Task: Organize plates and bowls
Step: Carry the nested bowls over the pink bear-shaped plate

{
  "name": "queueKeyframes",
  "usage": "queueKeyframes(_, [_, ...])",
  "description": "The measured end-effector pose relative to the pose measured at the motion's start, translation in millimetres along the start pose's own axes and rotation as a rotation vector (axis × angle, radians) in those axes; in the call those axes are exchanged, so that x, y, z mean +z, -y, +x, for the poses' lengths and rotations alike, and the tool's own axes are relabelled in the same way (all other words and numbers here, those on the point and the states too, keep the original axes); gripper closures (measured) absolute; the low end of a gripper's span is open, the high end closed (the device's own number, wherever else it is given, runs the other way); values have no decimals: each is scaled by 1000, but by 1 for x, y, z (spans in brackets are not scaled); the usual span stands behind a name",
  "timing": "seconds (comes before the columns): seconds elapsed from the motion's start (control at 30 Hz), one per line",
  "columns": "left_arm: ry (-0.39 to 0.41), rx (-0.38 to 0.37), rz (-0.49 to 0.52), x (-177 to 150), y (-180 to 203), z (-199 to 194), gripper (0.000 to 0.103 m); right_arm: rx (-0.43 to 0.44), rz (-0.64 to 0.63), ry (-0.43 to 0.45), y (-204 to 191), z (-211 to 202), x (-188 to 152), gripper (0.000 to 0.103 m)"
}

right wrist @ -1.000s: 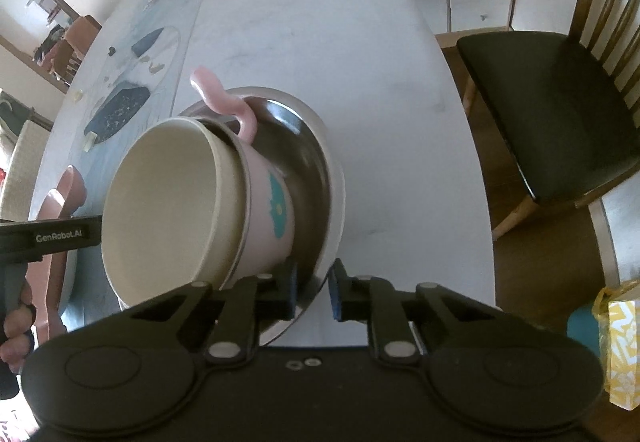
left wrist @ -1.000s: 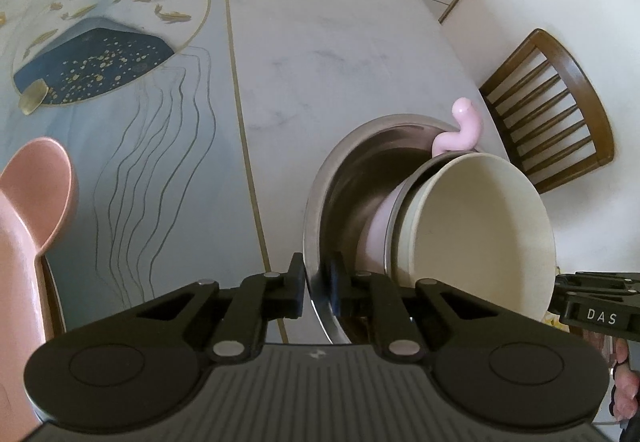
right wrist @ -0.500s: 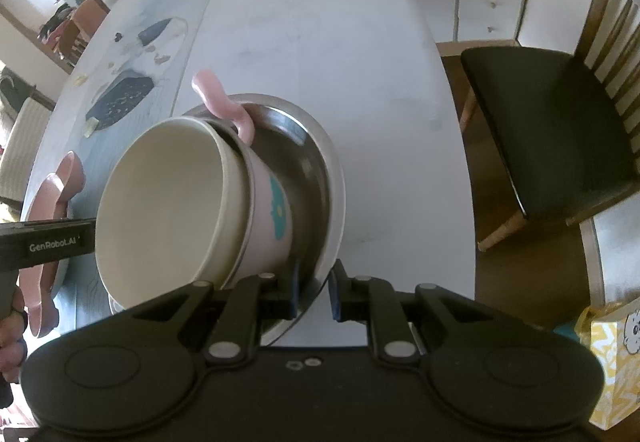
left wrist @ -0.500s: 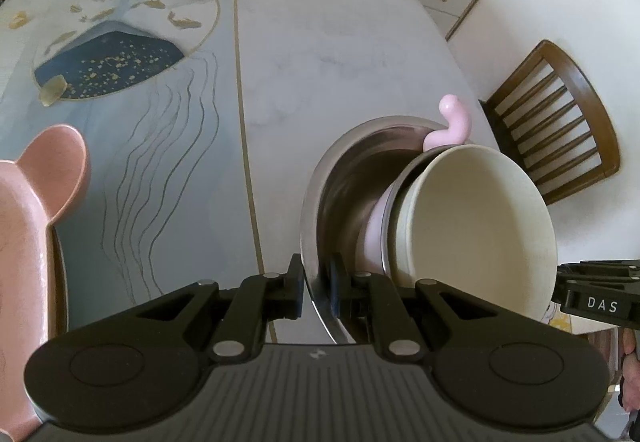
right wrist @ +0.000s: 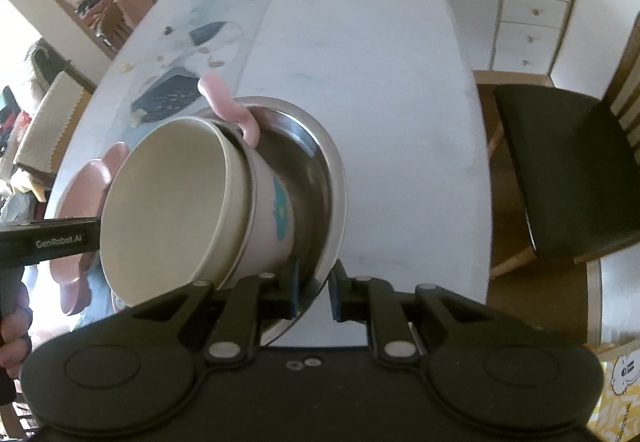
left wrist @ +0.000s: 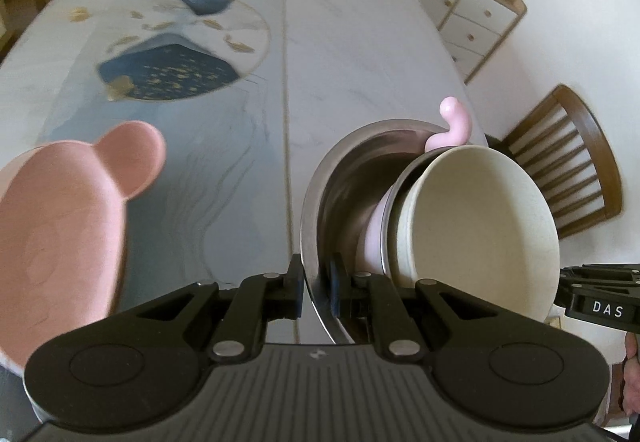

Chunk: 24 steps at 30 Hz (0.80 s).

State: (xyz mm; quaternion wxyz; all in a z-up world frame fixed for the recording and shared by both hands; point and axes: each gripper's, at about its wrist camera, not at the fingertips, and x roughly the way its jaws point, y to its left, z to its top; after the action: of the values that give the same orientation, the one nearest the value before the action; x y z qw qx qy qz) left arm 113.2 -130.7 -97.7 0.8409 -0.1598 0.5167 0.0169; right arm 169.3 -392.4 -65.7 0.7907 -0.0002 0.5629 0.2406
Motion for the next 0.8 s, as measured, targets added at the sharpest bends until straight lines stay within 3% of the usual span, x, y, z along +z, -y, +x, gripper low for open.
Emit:
queueKeyframes(0.37, [40,32,-54,6,-55,-40,91,39,-80,33,-65,0,13,88])
queueKeyframes(0.8, [29,22,-6,18,-159,-61,91,36,-31,50,-164,41,17,88])
